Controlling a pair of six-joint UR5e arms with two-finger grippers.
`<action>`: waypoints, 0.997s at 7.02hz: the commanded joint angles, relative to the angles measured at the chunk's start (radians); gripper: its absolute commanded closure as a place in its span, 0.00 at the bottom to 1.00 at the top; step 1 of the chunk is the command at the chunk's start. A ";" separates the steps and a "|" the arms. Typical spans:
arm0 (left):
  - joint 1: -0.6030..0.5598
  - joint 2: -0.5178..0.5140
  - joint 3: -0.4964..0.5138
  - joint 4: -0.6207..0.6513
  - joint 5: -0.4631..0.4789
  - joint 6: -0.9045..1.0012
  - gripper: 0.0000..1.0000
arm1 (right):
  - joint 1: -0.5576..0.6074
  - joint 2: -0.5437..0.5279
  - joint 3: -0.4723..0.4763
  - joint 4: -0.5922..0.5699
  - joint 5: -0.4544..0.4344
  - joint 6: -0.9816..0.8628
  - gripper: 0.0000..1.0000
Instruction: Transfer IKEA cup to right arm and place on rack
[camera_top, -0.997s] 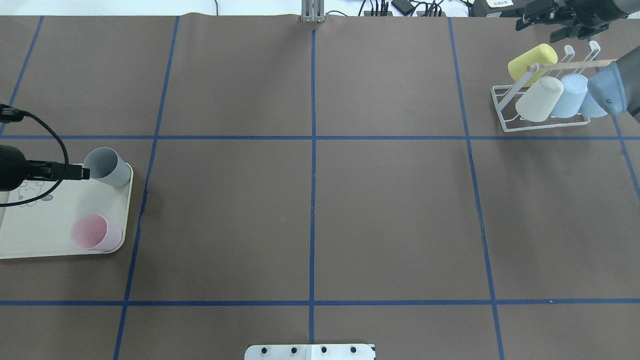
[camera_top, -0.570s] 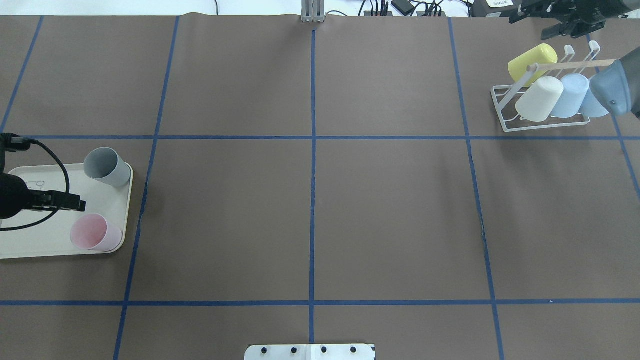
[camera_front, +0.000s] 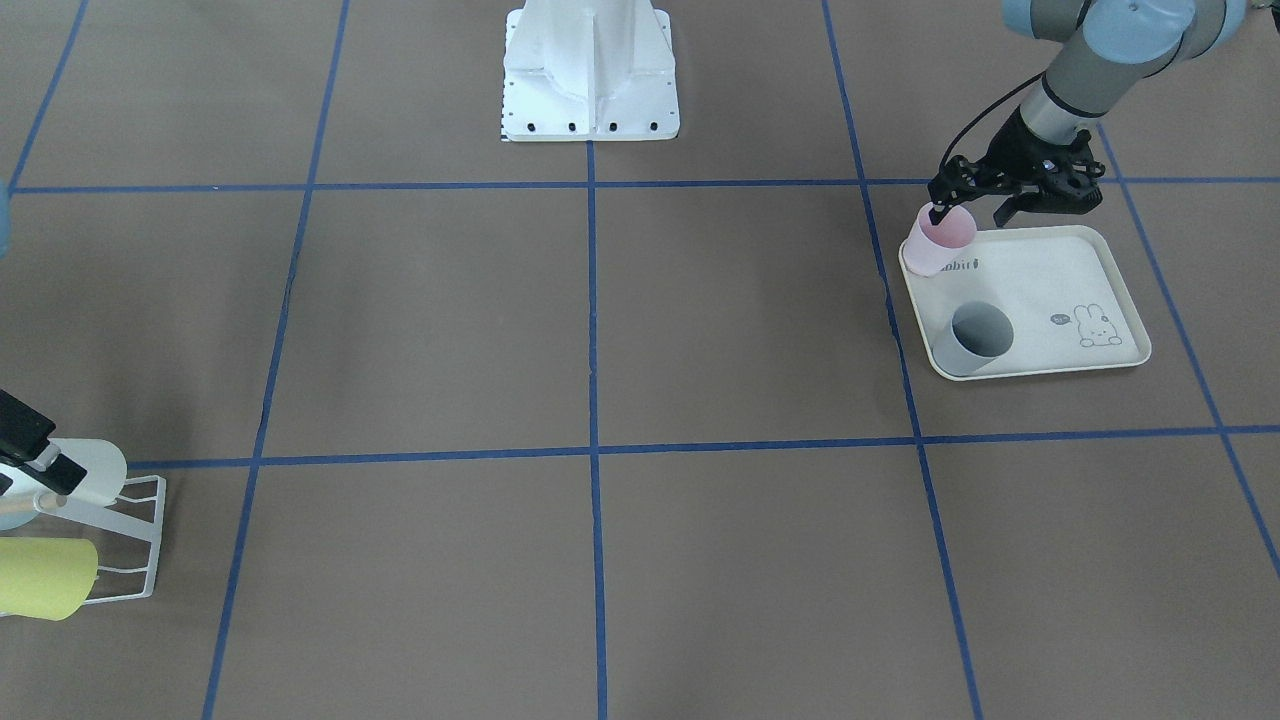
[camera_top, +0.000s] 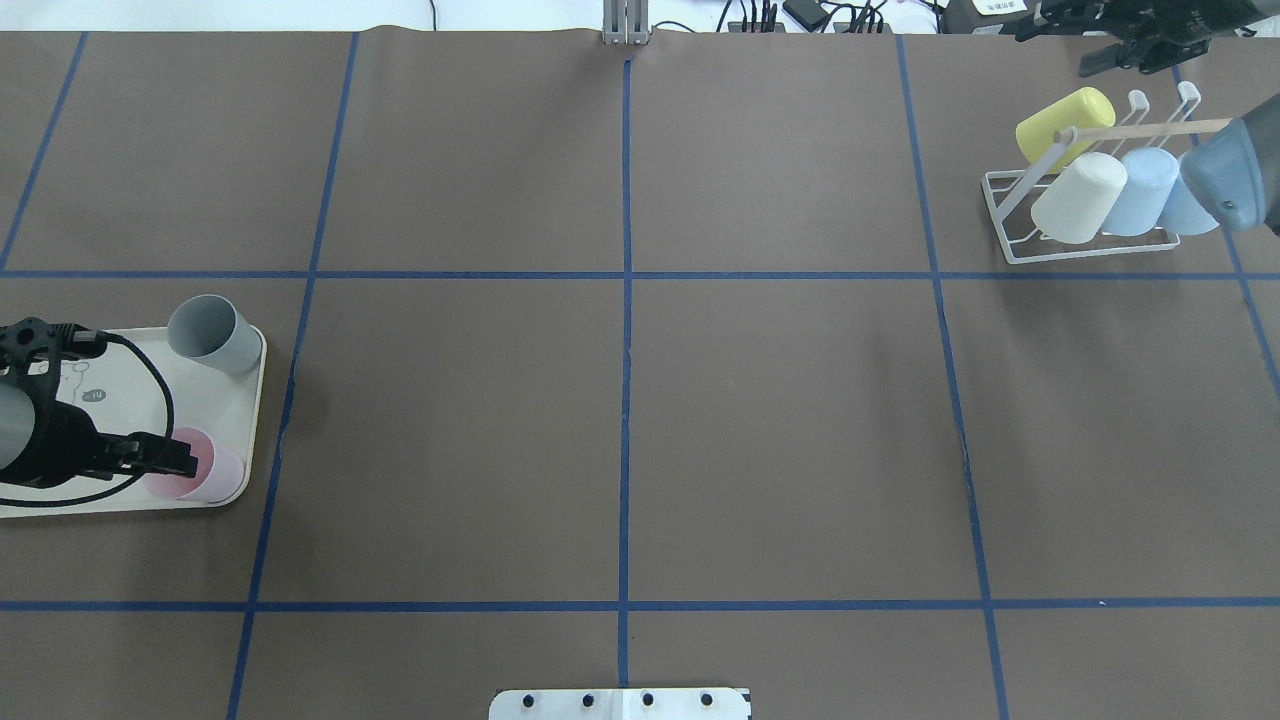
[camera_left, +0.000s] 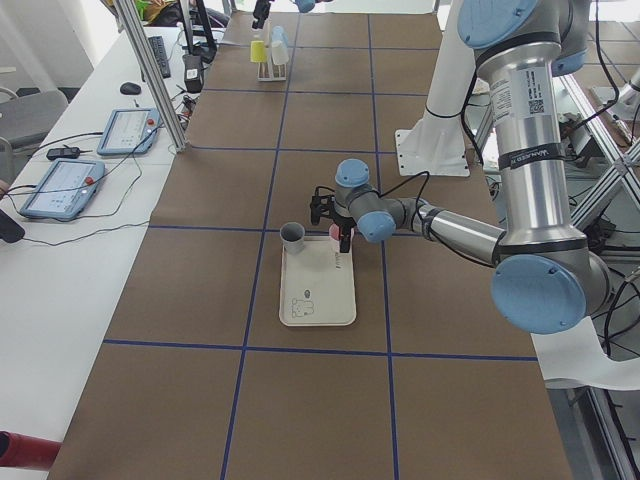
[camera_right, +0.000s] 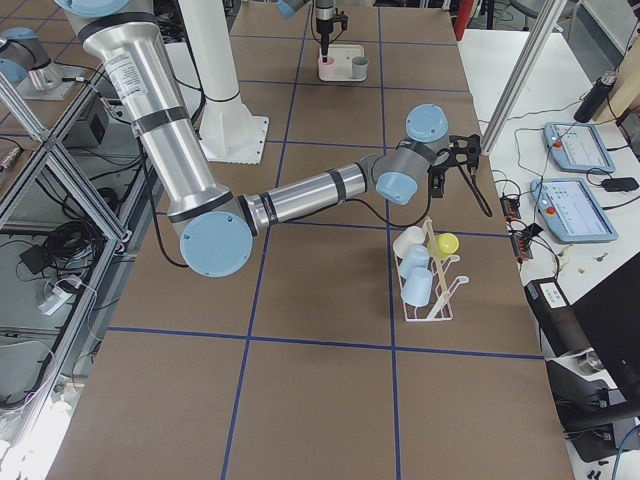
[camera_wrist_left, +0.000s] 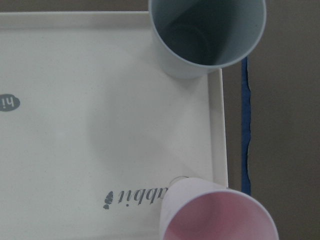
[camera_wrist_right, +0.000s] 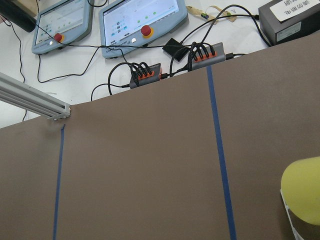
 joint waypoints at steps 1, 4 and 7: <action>0.002 0.001 0.016 -0.010 0.006 -0.002 0.36 | 0.000 -0.003 0.001 0.001 -0.001 0.000 0.00; -0.001 0.002 0.025 -0.009 0.009 0.001 1.00 | 0.000 -0.012 -0.002 0.003 0.000 0.002 0.00; -0.100 0.094 -0.074 -0.004 -0.072 0.015 1.00 | -0.002 -0.010 0.003 0.001 0.001 0.005 0.00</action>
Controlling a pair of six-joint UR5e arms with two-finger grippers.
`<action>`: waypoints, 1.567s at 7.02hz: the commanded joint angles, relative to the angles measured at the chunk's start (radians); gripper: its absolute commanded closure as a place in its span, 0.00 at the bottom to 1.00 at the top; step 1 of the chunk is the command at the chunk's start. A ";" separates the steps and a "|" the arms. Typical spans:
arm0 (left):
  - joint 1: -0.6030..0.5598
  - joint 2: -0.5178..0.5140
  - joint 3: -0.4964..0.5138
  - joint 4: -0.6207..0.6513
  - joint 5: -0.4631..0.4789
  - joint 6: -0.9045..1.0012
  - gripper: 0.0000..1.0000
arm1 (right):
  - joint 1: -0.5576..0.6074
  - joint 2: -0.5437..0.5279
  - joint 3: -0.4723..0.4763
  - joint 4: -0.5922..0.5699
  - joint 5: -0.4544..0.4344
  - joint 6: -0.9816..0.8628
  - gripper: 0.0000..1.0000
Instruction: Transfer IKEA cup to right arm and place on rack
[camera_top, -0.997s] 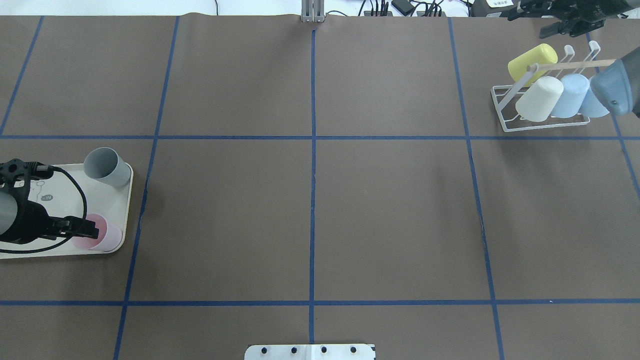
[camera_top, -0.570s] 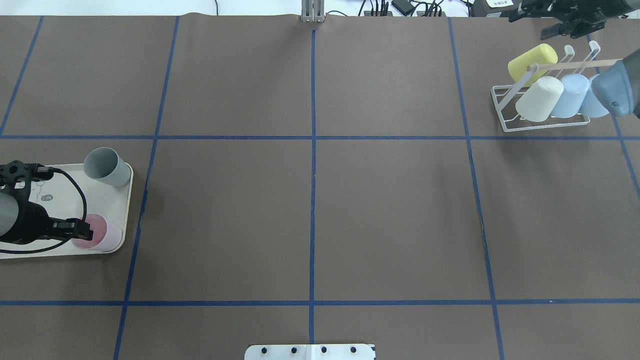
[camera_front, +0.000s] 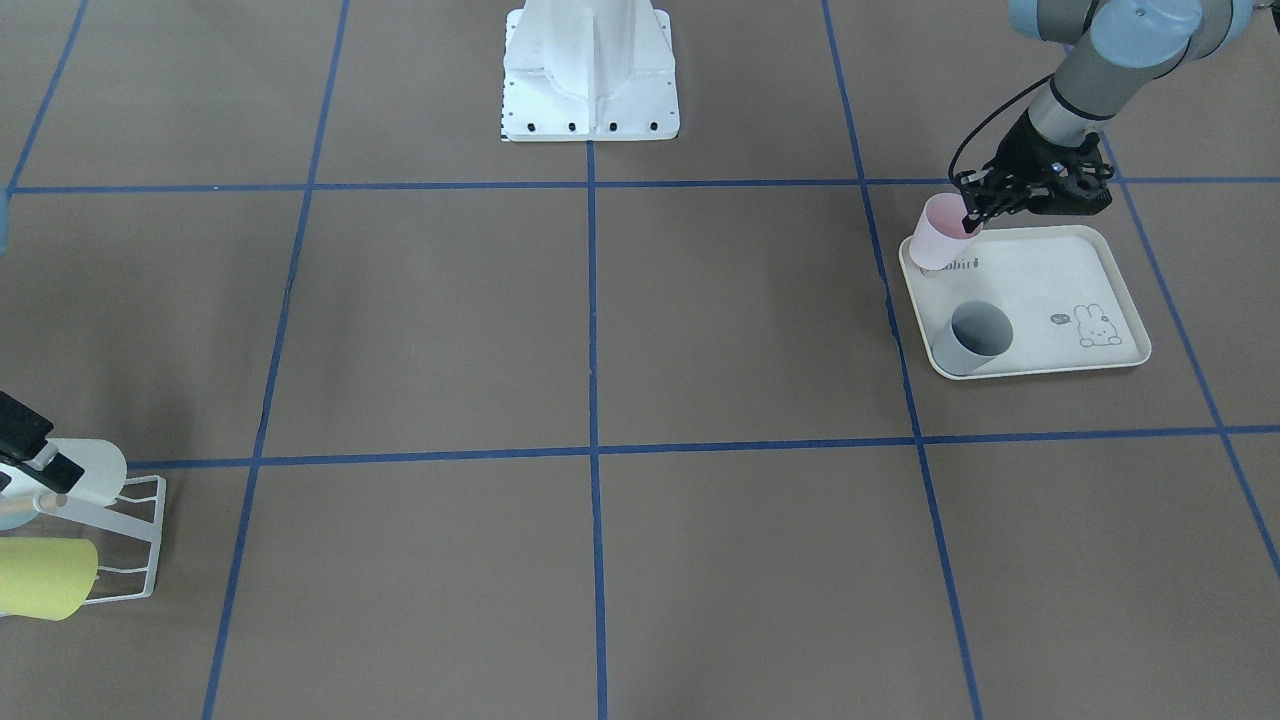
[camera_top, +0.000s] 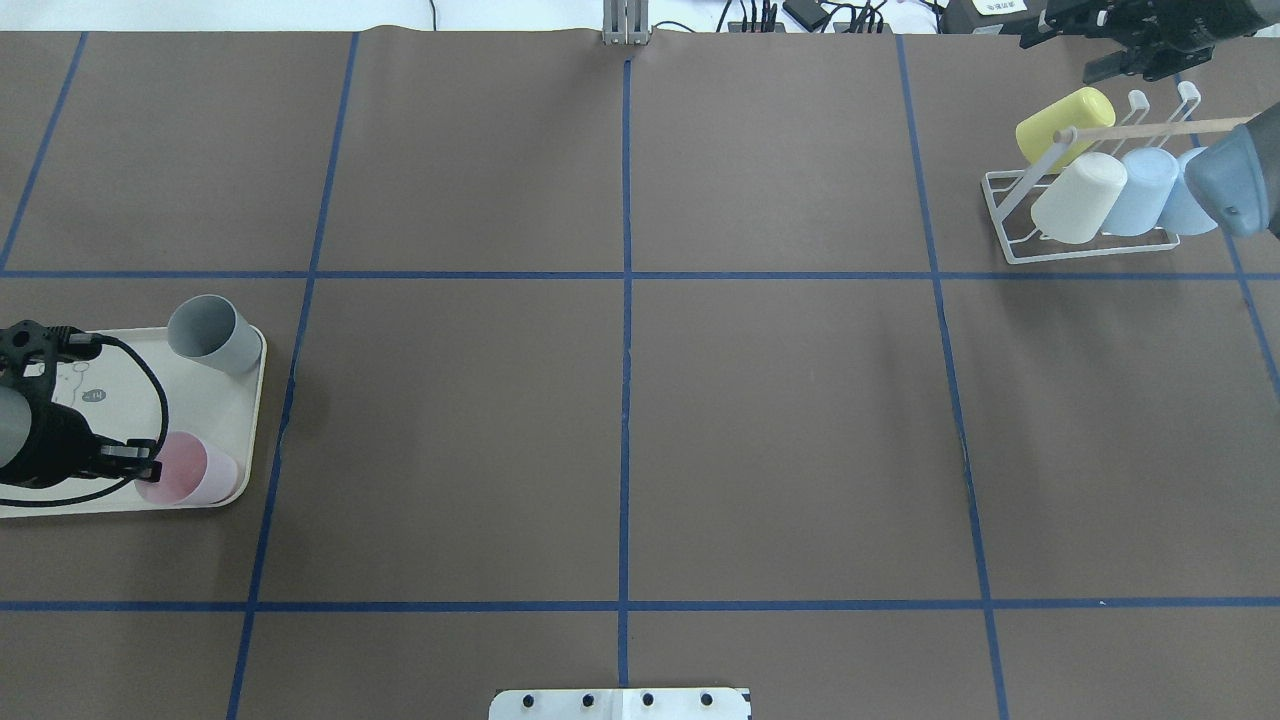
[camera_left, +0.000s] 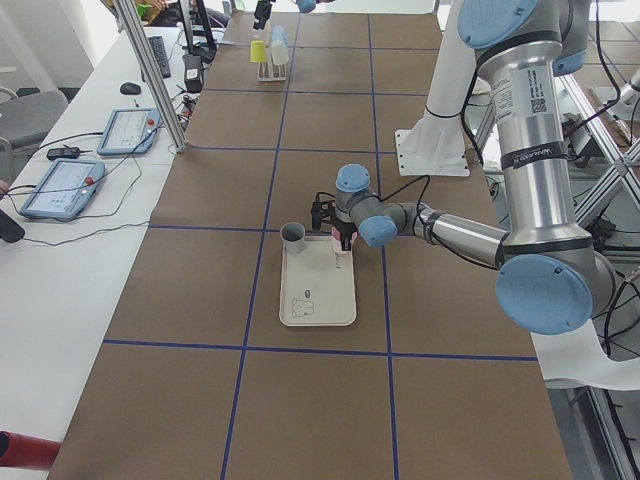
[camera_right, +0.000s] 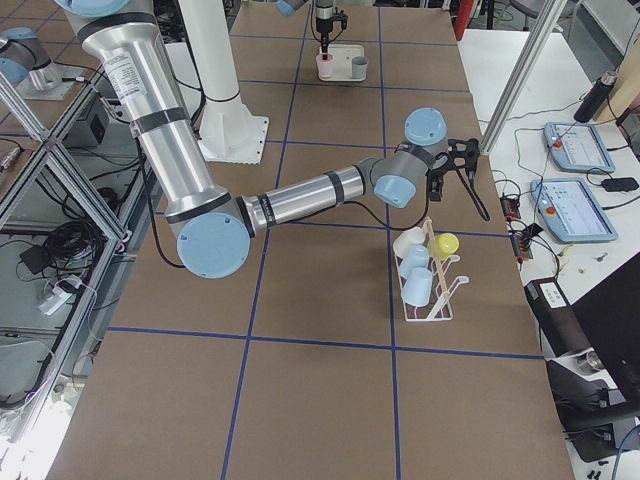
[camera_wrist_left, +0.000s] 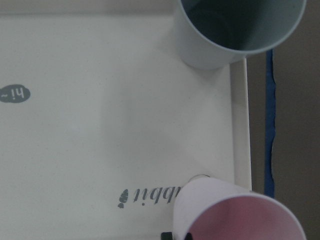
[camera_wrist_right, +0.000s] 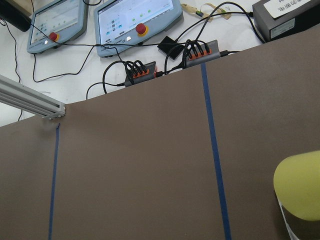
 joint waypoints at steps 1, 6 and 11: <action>-0.164 0.062 -0.093 0.004 -0.070 0.079 1.00 | -0.001 0.000 0.011 -0.003 0.000 0.001 0.00; -0.195 -0.246 -0.141 -0.005 -0.072 -0.134 1.00 | -0.065 -0.003 0.212 -0.006 0.002 0.352 0.00; 0.072 -0.603 -0.096 -0.169 0.221 -0.728 1.00 | -0.169 -0.014 0.433 0.001 -0.049 0.748 0.00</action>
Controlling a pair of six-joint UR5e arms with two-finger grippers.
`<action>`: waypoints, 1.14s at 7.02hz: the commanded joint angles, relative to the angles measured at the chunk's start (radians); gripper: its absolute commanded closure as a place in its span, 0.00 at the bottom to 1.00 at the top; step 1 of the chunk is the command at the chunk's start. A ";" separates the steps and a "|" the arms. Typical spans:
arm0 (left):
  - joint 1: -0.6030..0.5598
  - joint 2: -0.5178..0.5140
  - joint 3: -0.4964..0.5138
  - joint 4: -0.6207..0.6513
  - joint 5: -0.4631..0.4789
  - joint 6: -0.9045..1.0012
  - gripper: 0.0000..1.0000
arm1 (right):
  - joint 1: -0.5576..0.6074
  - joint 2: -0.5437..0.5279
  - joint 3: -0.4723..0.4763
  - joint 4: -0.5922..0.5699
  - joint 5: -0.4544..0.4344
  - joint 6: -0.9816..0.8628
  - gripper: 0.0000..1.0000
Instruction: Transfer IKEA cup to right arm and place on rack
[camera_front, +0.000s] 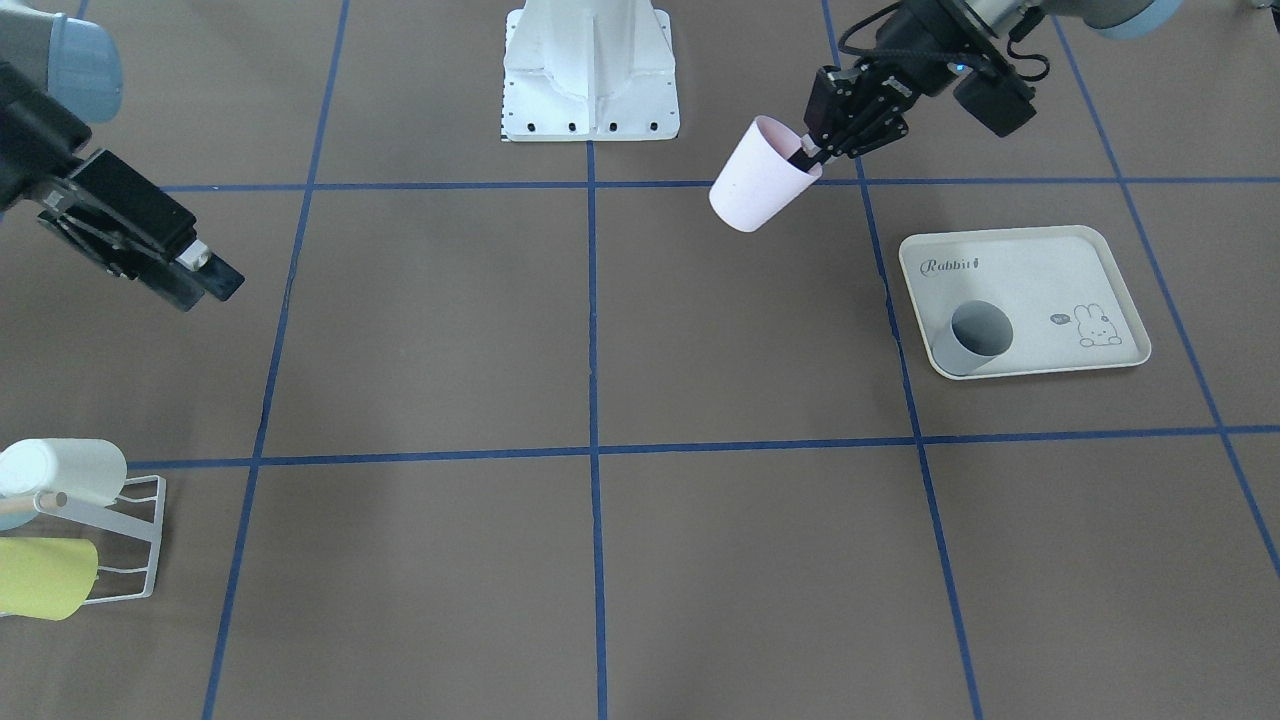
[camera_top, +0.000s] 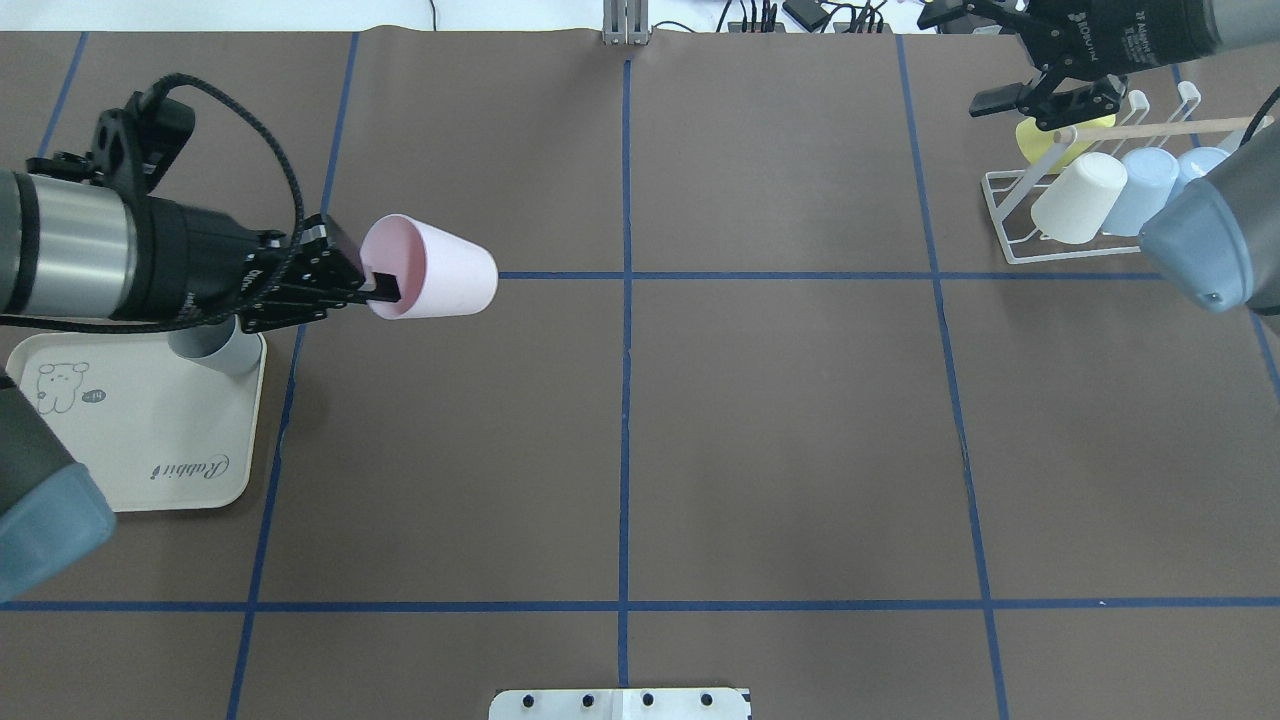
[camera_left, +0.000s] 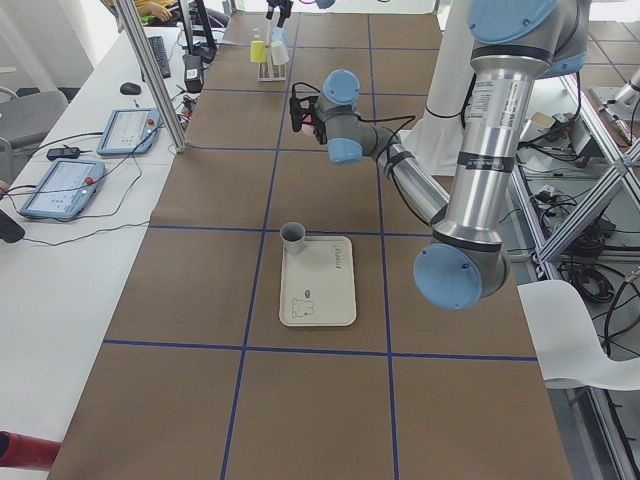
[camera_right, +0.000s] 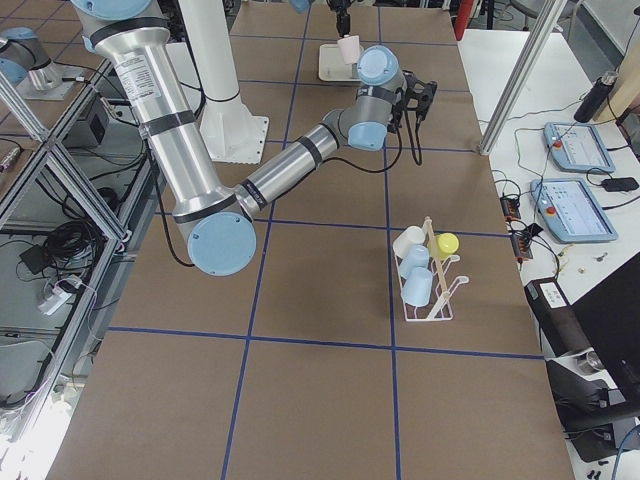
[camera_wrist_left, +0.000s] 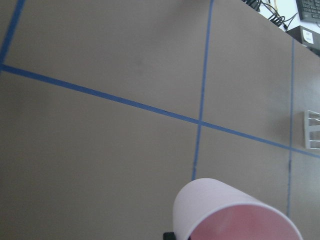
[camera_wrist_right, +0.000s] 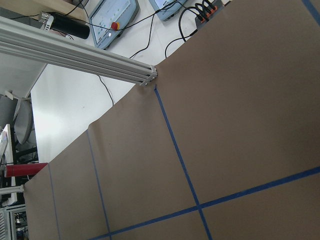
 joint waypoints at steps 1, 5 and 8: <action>0.106 -0.071 0.009 -0.132 0.254 -0.145 1.00 | -0.054 0.000 0.085 0.002 -0.020 0.161 0.00; 0.191 -0.095 0.306 -0.879 0.514 -0.535 1.00 | -0.256 0.015 0.200 0.050 -0.316 0.397 0.00; 0.193 -0.087 0.299 -0.930 0.514 -0.518 1.00 | -0.368 0.015 0.215 0.107 -0.442 0.420 0.00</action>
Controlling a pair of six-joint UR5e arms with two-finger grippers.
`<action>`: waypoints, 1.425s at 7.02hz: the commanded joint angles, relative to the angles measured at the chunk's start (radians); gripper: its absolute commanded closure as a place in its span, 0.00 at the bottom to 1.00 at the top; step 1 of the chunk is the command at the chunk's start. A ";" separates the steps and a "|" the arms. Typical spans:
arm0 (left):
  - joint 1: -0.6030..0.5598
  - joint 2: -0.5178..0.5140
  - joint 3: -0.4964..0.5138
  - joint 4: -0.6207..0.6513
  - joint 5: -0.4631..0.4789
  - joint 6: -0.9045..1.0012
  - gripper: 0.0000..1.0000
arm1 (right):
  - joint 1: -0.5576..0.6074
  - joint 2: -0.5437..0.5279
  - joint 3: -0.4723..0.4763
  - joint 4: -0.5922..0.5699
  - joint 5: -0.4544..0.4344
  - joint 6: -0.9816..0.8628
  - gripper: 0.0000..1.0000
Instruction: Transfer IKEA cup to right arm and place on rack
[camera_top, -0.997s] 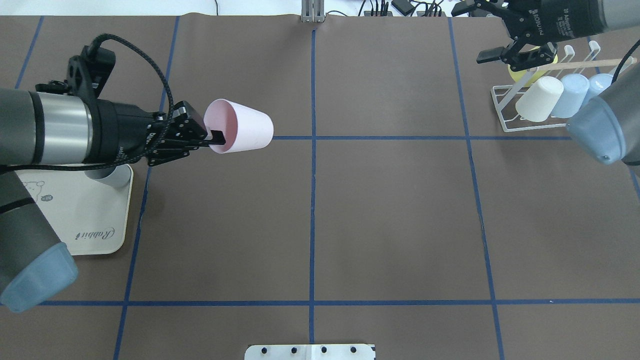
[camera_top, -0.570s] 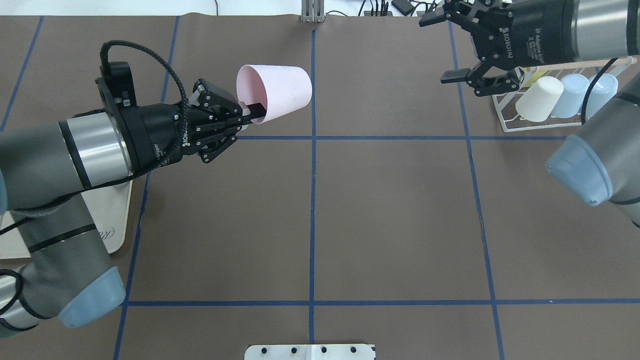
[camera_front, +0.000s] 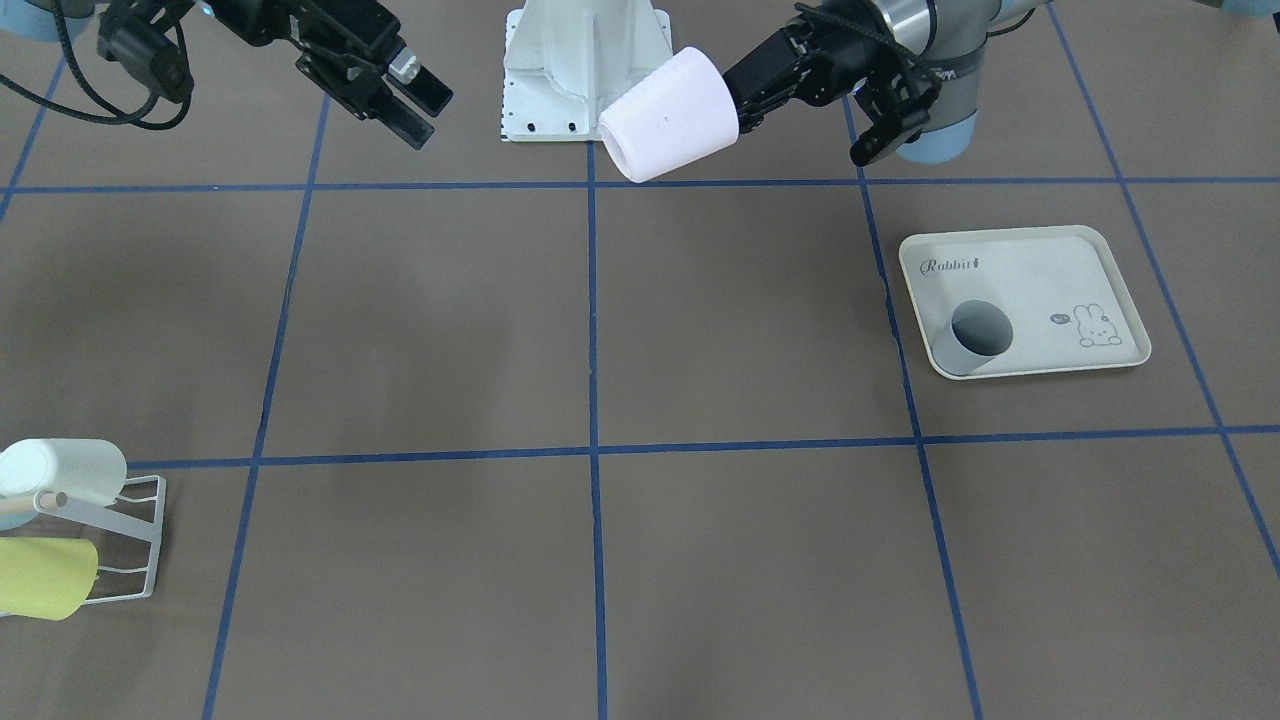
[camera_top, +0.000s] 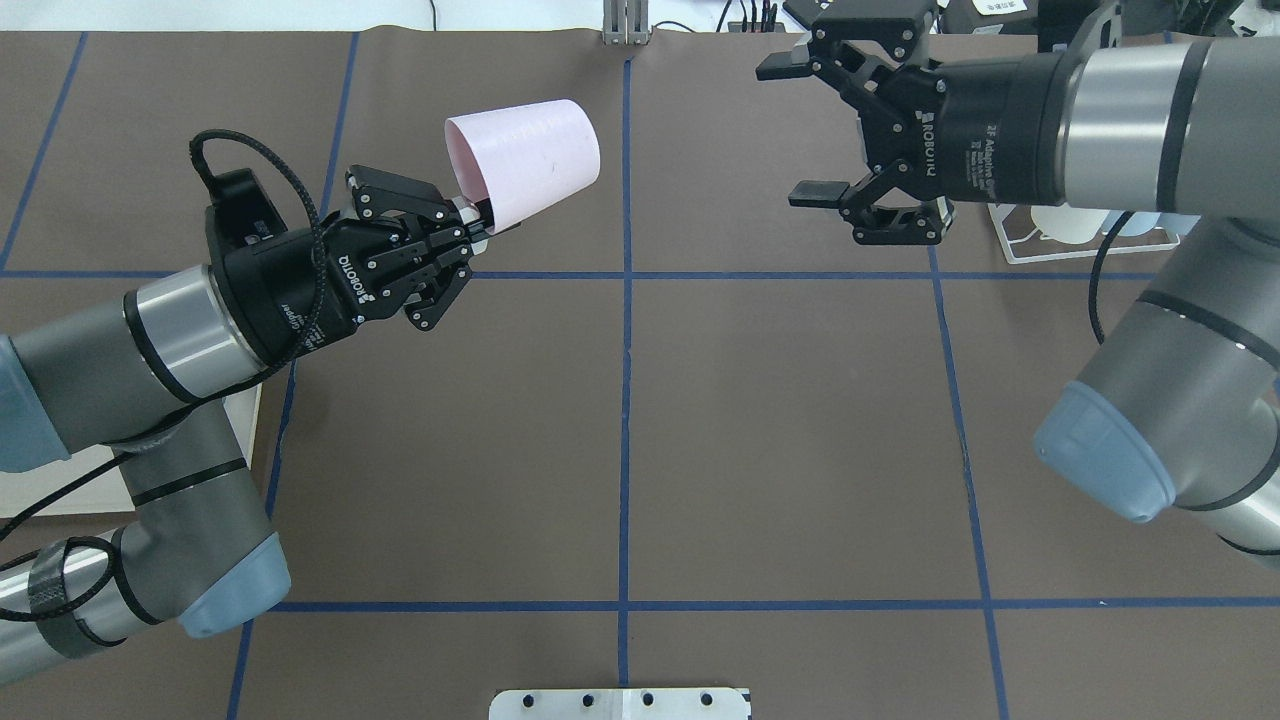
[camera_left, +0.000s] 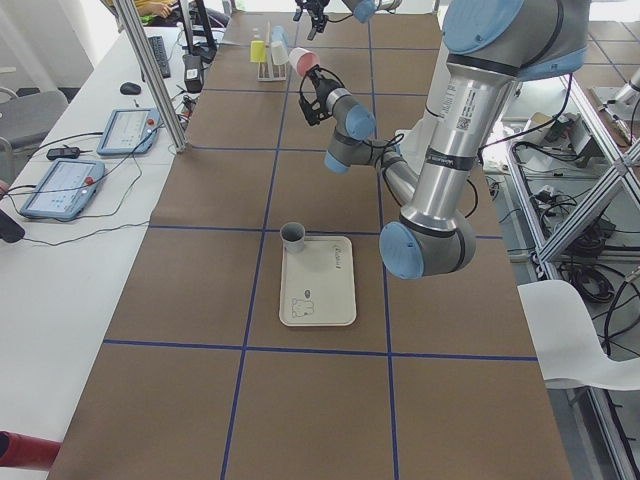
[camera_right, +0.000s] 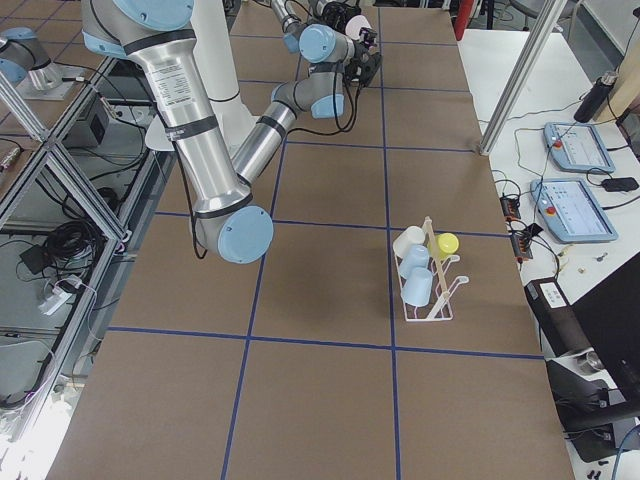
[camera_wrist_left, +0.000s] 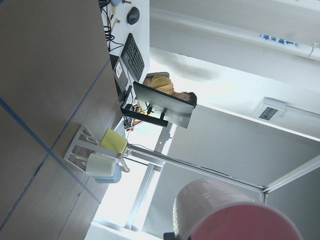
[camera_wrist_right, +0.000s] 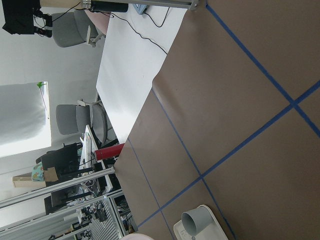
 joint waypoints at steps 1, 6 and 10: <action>0.005 -0.013 0.002 -0.021 0.012 -0.009 1.00 | -0.074 0.001 0.012 0.062 -0.090 0.012 0.01; 0.050 -0.076 0.007 -0.020 0.000 0.006 1.00 | -0.208 0.032 0.006 0.157 -0.301 0.009 0.01; 0.079 -0.078 -0.005 -0.078 -0.066 0.038 1.00 | -0.205 0.026 0.006 0.198 -0.217 -0.002 0.01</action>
